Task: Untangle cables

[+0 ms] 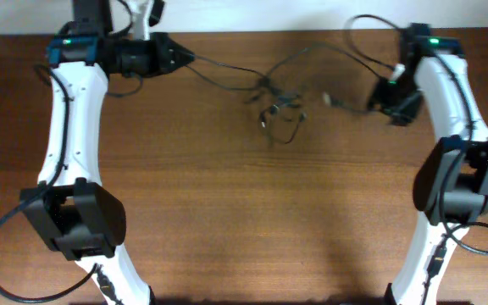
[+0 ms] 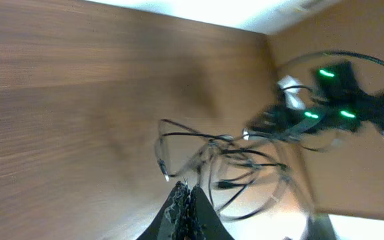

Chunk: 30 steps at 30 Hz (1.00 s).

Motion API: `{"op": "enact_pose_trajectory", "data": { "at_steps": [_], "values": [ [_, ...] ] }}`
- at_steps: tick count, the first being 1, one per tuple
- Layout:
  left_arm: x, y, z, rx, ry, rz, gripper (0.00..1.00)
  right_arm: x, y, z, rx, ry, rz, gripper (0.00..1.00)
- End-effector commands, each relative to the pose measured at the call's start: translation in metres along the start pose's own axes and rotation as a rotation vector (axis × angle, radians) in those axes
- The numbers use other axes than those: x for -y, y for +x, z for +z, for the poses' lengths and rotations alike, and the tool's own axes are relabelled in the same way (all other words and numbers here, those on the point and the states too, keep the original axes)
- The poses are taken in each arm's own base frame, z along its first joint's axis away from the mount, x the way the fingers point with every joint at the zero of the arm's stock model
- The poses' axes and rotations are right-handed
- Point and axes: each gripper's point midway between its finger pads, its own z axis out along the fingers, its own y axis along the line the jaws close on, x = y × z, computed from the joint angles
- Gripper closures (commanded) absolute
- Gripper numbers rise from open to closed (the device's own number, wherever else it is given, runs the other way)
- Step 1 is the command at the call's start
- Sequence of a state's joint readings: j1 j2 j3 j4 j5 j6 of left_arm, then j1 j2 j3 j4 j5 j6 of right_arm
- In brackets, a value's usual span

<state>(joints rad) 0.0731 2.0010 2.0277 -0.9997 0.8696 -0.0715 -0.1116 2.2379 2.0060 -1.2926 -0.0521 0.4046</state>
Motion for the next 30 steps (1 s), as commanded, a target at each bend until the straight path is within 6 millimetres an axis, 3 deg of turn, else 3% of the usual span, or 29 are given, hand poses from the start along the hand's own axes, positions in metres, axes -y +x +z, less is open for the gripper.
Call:
{"op": "enact_pose_trajectory", "data": {
  "at_steps": [1, 4, 8, 10, 12, 17, 20, 22, 23, 25, 26, 28, 30],
  "values": [
    [-0.036, -0.012, -0.023, 0.054, -0.33, 0.053, 1.0, 0.015, -0.001, 0.001, 0.032, 0.129, -0.001, 0.43],
    [-0.04, -0.011, -0.024, 0.05, -0.356, 0.048, 0.99, 0.012, 0.006, 0.002, 0.006, 0.125, -0.059, 0.44],
    [-0.038, -0.01, -0.021, 0.046, -0.352, 0.054, 0.97, -0.014, 0.02, 0.003, -0.039, 0.039, -0.168, 0.48],
    [-0.039, -0.01, -0.022, 0.046, -0.363, 0.054, 0.96, -0.041, 0.036, 0.0, -0.098, -0.108, -0.301, 0.44],
    [-0.039, -0.01, -0.022, 0.045, -0.363, 0.053, 0.96, -0.046, 0.05, -0.009, -0.143, -0.156, -0.345, 0.39],
    [-0.034, -0.004, -0.018, 0.024, -0.339, 0.045, 0.97, -0.062, 0.077, -0.063, -0.174, -0.304, -0.54, 0.26],
    [-0.01, 0.001, -0.003, -0.002, -0.247, 0.065, 0.97, -0.088, 0.087, -0.114, -0.089, -0.445, -0.675, 0.19],
    [-0.001, 0.004, 0.005, -0.016, -0.234, 0.08, 0.97, -0.099, 0.081, -0.135, -0.013, -0.472, -0.697, 0.16],
    [0.003, 0.006, 0.008, -0.023, -0.228, 0.087, 0.97, -0.1, 0.074, -0.14, 0.019, -0.464, -0.674, 0.09],
    [0.01, 0.009, 0.014, -0.034, -0.218, 0.1, 0.97, -0.085, 0.046, -0.134, 0.09, -0.319, -0.491, 0.04],
    [0.013, 0.01, 0.017, -0.04, -0.213, 0.105, 0.97, -0.064, 0.028, -0.126, 0.132, -0.174, -0.332, 0.04],
    [0.018, 0.013, 0.022, -0.049, -0.208, 0.115, 0.97, -0.055, 0.024, -0.118, 0.133, -0.108, -0.259, 0.01],
    [0.023, 0.015, 0.026, -0.057, -0.205, 0.124, 0.97, -0.066, 0.037, -0.11, 0.083, -0.15, -0.301, 0.01]
  ]
}}
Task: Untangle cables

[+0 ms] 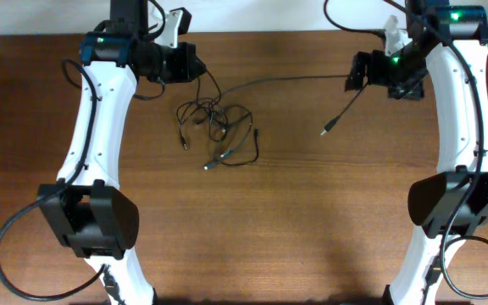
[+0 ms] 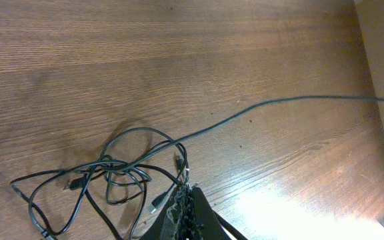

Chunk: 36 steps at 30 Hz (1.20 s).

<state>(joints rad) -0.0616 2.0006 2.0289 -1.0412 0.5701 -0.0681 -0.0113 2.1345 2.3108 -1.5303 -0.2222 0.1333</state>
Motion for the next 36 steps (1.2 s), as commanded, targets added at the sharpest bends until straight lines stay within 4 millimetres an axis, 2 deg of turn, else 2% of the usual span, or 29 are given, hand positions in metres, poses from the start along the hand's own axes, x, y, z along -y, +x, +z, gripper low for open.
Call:
{"op": "enact_pose_trajectory", "data": {
  "at_steps": [1, 3, 5, 7, 9, 12, 15, 19, 21, 22, 25, 28, 30, 32, 33, 34, 36],
  "values": [
    [0.024, -0.007, -0.014, 0.037, 0.024, 0.064, 0.97, -0.007, 0.011, 0.014, -0.049, 0.011, 0.028, 0.01],
    [0.032, -0.005, -0.01, 0.027, 0.033, 0.075, 0.97, -0.055, 0.034, 0.019, -0.131, -0.23, -0.208, 0.01],
    [0.04, -0.002, -0.006, 0.017, 0.043, 0.088, 0.97, -0.091, 0.063, 0.01, -0.199, -0.434, -0.386, 0.01],
    [0.046, 0.0, -0.003, 0.009, 0.051, 0.098, 0.97, -0.113, 0.079, -0.001, -0.216, -0.567, -0.49, 0.01],
    [0.049, 0.005, -0.002, -0.008, 0.054, 0.095, 0.97, -0.134, 0.082, -0.01, -0.187, -0.684, -0.546, 0.01],
    [0.048, 0.015, -0.002, -0.047, 0.05, 0.072, 0.98, -0.153, 0.079, -0.028, -0.148, -0.844, -0.519, 0.01],
    [0.047, 0.02, -0.002, -0.066, 0.049, 0.075, 0.99, -0.16, 0.078, -0.035, -0.135, -0.902, -0.505, 0.01],
    [0.047, 0.02, -0.002, -0.067, 0.049, 0.075, 0.99, -0.181, 0.073, -0.065, -0.037, -1.117, -0.536, 0.01],
    [0.047, 0.02, -0.002, -0.067, 0.049, 0.075, 0.99, -0.185, 0.066, -0.08, 0.02, -1.213, -0.527, 0.01],
    [0.047, 0.019, -0.002, -0.066, 0.049, 0.076, 0.99, -0.183, 0.06, -0.086, 0.051, -1.242, -0.52, 0.01],
    [0.047, 0.019, -0.002, -0.064, 0.048, 0.081, 0.99, -0.156, 0.037, -0.095, 0.122, -1.251, -0.448, 0.06],
    [0.047, 0.015, -0.002, -0.048, 0.049, 0.09, 0.99, -0.121, 0.019, -0.096, 0.155, -1.196, -0.358, 0.06],
    [0.047, 0.012, -0.002, -0.034, 0.051, 0.098, 0.99, -0.088, 0.012, -0.082, 0.161, -1.067, -0.327, 0.06],
    [0.048, 0.01, -0.002, -0.028, 0.053, 0.104, 0.99, -0.048, 0.01, -0.053, 0.088, -0.832, -0.254, 0.06],
    [0.048, 0.009, -0.002, -0.024, 0.053, 0.106, 0.99, -0.037, 0.012, -0.045, 0.055, -0.765, -0.216, 0.06],
    [0.049, 0.008, -0.002, -0.019, 0.054, 0.105, 0.99, -0.032, 0.014, -0.04, 0.025, -0.721, -0.181, 0.06],
    [0.053, 0.004, 0.0, -0.006, 0.059, 0.097, 0.98, -0.038, 0.017, -0.039, 0.004, -0.726, -0.175, 0.06]
  ]
}}
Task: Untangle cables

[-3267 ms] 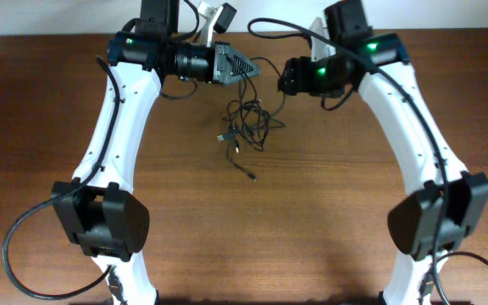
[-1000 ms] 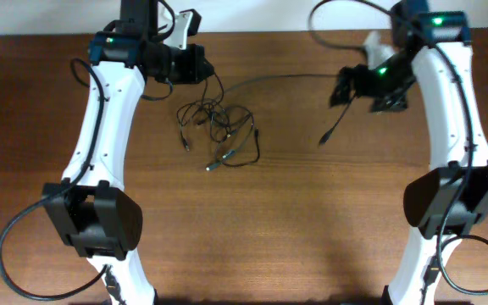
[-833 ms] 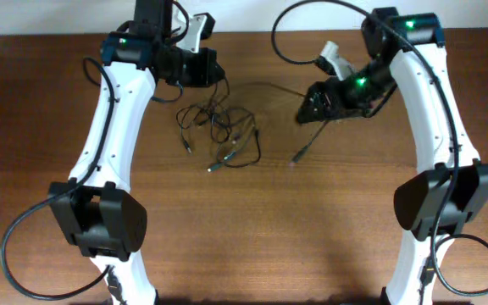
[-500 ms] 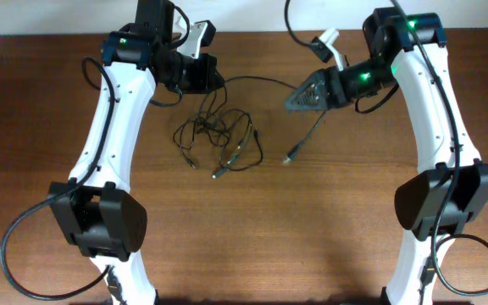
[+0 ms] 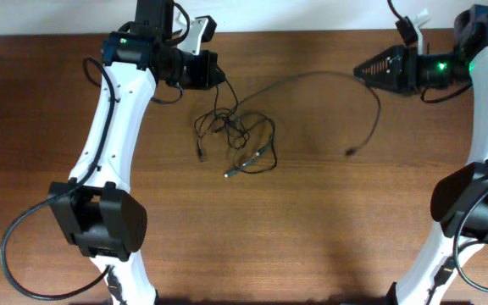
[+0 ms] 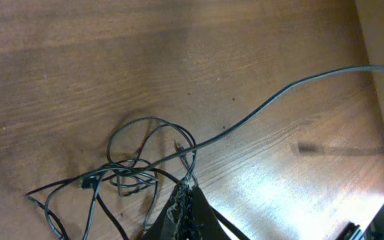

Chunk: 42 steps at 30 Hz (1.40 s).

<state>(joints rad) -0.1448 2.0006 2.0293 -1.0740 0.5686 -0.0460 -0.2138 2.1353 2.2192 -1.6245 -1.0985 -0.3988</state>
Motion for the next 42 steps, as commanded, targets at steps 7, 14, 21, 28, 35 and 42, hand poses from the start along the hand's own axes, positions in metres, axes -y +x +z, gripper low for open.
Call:
{"op": "enact_pose_trajectory", "data": {
  "at_steps": [7, 14, 21, 28, 35, 42],
  "values": [
    [0.099, -0.032, -0.045, 0.141, 0.494, 0.143, 1.0, -0.008, 0.006, 0.08, -0.131, 0.197, 0.138, 0.05],
    [0.13, -0.026, -0.077, 0.224, 0.624, 0.412, 1.0, -0.024, -0.008, 0.126, -0.086, 0.27, 0.188, 0.01],
    [0.133, -0.028, -0.085, 0.27, 0.596, 0.502, 0.99, -0.03, 0.006, 0.153, -0.111, 0.369, 0.207, 0.01],
    [0.125, -0.031, -0.079, 0.266, 0.535, 0.489, 0.99, -0.034, 0.015, 0.175, -0.109, 0.459, 0.204, 0.11],
    [0.133, -0.027, -0.075, 0.254, 0.548, 0.5, 1.0, -0.025, 0.017, 0.195, -0.114, 0.474, 0.22, 0.41],
    [0.13, -0.029, -0.071, 0.253, 0.51, 0.5, 1.0, -0.014, 0.013, 0.194, -0.098, 0.519, 0.217, 0.96]
  ]
}}
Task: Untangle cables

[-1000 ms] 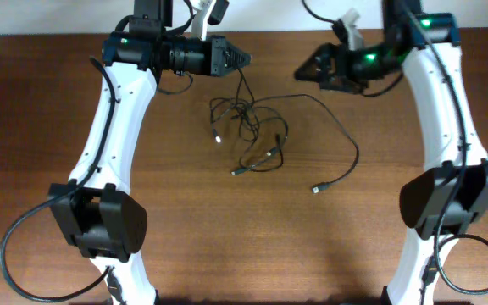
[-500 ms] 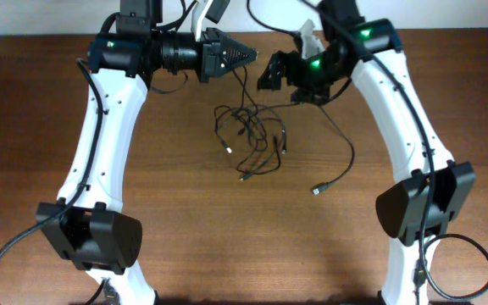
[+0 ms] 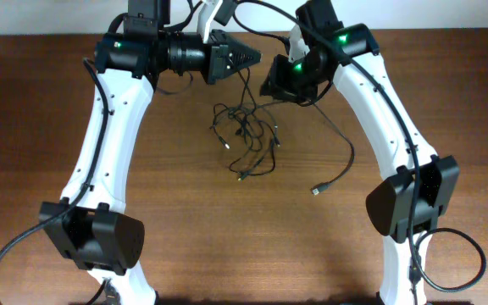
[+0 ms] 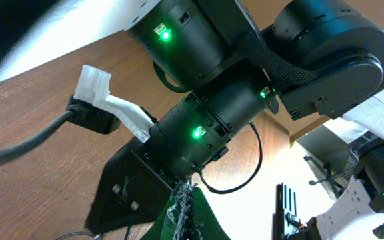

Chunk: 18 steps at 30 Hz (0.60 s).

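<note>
A tangle of thin black cables (image 3: 246, 138) lies on the wooden table just left of centre. One strand rises from it to my left gripper (image 3: 252, 58), which points right and is shut on that strand; its green pads (image 4: 193, 217) are pressed together. My right gripper (image 3: 272, 86) hangs close beside it, just above the tangle, shut on a longer grey cable (image 3: 348, 154). That cable loops down to the right and ends in a plug (image 3: 316, 190). The right arm's wrist (image 4: 205, 127) fills the left wrist view.
The brown table (image 3: 447, 169) ends at a white wall along the far edge. Both arms arch over the table from the near side. The two grippers are almost touching above the back middle of the table.
My right gripper has come from the far right back corner to just beside the left gripper. The grey cable, which spanned the table, now hangs slack with its plug lower, at centre right.
The tangle first lay at back centre with both grippers far apart, each holding a strand. The grey cable then stood drawn out to the right while the tangle stayed by the left gripper. Now the grippers are close together and the grey cable is slack.
</note>
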Motion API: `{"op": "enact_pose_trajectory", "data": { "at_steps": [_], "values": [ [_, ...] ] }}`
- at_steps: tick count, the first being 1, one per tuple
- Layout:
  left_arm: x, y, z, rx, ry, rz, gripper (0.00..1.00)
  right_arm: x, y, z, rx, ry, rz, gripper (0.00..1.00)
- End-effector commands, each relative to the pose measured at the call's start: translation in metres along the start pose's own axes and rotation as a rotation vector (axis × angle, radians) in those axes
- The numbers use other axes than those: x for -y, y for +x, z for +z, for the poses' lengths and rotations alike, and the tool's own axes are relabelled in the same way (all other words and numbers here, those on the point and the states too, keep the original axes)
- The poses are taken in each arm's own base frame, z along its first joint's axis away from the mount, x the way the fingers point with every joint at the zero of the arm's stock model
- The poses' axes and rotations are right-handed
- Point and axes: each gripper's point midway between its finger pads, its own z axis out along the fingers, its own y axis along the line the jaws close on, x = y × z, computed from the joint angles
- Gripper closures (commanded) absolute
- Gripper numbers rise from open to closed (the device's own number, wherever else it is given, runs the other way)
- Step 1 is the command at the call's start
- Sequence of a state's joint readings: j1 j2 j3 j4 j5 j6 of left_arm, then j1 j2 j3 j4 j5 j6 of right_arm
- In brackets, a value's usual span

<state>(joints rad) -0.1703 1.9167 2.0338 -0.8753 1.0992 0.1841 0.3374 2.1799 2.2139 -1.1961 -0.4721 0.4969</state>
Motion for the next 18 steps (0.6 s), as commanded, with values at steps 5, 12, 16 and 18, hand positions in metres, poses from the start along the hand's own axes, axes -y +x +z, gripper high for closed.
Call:
{"op": "enact_pose_trajectory", "data": {
  "at_steps": [5, 12, 16, 18],
  "values": [
    [-0.025, -0.002, -0.011, -0.027, -0.219, 0.042, 1.0, 0.009, -0.003, 0.002, 0.009, 0.037, -0.04, 0.96],
    [-0.111, 0.028, -0.064, -0.145, -0.824, -0.11, 1.0, 0.032, -0.018, -0.049, 0.067, 0.0, -0.059, 0.96],
    [-0.107, 0.029, -0.06, -0.146, -0.798, -0.114, 1.0, 0.038, -0.019, -0.075, 0.085, -0.031, -0.038, 0.96],
    [-0.096, 0.026, -0.049, -0.131, -0.703, -0.116, 1.0, 0.036, -0.008, -0.069, 0.041, -0.028, -0.029, 0.61]
  ]
}}
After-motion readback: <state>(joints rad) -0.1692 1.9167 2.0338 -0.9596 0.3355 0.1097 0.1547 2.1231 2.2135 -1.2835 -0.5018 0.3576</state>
